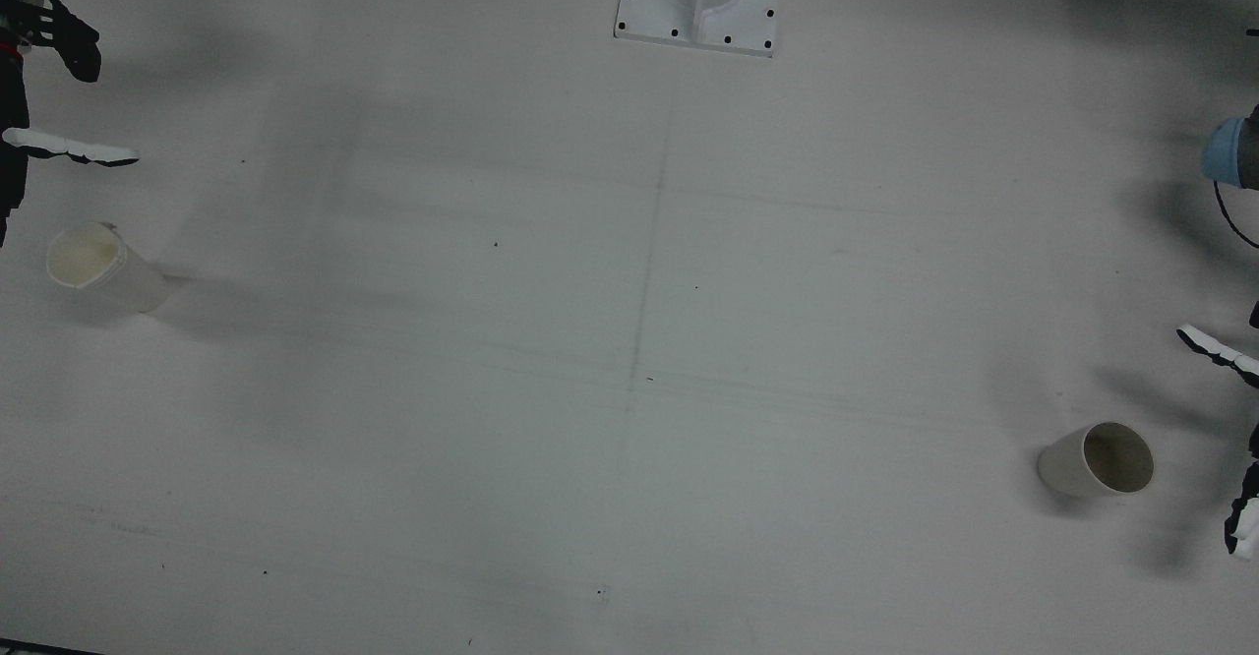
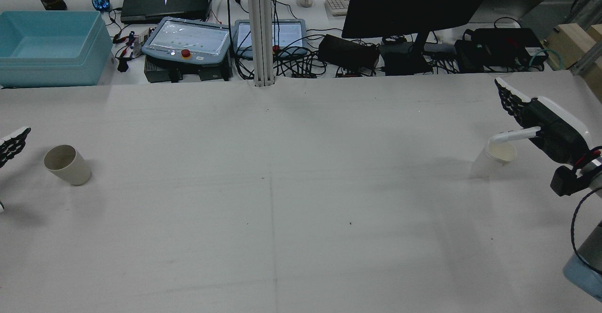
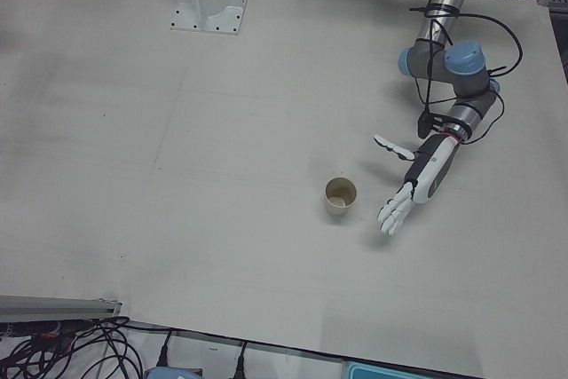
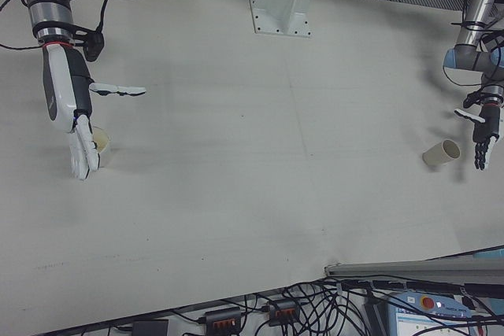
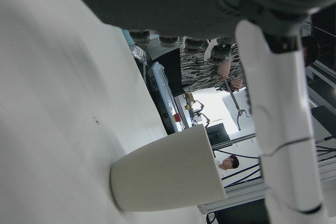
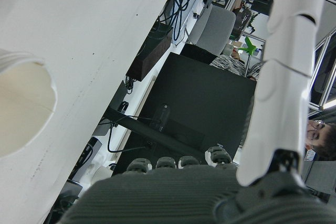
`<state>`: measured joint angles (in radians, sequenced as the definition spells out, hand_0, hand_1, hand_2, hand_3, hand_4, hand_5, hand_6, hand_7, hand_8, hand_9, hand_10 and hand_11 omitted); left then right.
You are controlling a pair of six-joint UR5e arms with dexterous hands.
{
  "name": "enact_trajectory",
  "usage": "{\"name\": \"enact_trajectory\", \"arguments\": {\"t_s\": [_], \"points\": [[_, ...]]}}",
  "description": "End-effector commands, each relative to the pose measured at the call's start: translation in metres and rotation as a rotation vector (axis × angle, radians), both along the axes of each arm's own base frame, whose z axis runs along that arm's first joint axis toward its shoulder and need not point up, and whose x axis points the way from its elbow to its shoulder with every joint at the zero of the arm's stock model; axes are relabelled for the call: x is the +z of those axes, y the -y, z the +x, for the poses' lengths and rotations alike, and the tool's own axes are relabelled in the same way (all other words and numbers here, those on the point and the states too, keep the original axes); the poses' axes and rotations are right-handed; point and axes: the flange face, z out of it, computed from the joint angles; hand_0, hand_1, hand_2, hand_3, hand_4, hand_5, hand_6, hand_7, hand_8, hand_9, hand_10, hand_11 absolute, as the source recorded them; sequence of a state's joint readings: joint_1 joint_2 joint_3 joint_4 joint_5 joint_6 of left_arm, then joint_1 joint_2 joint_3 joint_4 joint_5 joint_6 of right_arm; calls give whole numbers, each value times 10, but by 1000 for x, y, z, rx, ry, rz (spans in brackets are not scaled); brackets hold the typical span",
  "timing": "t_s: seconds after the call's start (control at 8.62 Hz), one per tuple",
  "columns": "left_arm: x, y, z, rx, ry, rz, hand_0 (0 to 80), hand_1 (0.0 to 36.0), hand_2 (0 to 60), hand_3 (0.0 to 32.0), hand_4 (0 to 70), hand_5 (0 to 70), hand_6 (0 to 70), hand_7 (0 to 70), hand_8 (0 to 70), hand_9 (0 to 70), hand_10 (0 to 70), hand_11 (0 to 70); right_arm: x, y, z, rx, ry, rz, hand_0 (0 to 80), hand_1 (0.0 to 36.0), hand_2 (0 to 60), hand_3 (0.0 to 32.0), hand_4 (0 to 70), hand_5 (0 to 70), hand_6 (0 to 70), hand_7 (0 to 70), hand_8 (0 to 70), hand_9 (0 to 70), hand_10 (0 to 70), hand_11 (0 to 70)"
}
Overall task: Pour water
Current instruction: 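Move the left hand beside the beige paper cup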
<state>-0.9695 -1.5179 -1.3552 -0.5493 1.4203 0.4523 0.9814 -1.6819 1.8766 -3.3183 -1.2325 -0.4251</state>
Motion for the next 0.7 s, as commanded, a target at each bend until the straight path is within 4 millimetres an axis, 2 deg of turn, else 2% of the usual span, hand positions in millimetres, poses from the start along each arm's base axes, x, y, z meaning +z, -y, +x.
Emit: {"name": "enact_trajectory", "arguments": {"t_s": [0.0, 0.23, 0.35, 0.46, 0.58], "points": [[-4, 12, 24, 21, 2, -3, 570, 54, 0, 24, 125, 0, 3, 44, 23, 0, 0, 0, 20, -5, 6, 6, 13, -43, 579, 197, 0, 0, 0, 0, 0, 0, 0, 0, 0, 10], [-4, 12, 23, 23, 1, -8, 559, 43, 0, 36, 118, 0, 0, 39, 21, 0, 0, 0, 79, -53, 60, 62, 84, -116, 557, 181, 0, 0, 0, 0, 0, 0, 0, 0, 11, 41], [-6, 13, 24, 21, 0, -7, 552, 37, 0, 34, 118, 0, 1, 44, 21, 0, 0, 0, 112, -58, 78, 92, 120, -106, 548, 172, 0, 0, 0, 0, 0, 0, 0, 0, 12, 42], [-10, 17, 28, 22, 1, -7, 553, 36, 0, 44, 116, 0, 1, 46, 21, 0, 0, 0, 128, -61, 84, 100, 143, -112, 534, 161, 0, 0, 0, 0, 0, 0, 0, 0, 0, 8], [-11, 19, 34, 28, 8, -12, 559, 39, 0, 48, 113, 0, 0, 46, 22, 0, 0, 0, 131, -63, 88, 107, 142, -117, 557, 175, 0, 0, 0, 0, 0, 0, 0, 0, 0, 0]]}}
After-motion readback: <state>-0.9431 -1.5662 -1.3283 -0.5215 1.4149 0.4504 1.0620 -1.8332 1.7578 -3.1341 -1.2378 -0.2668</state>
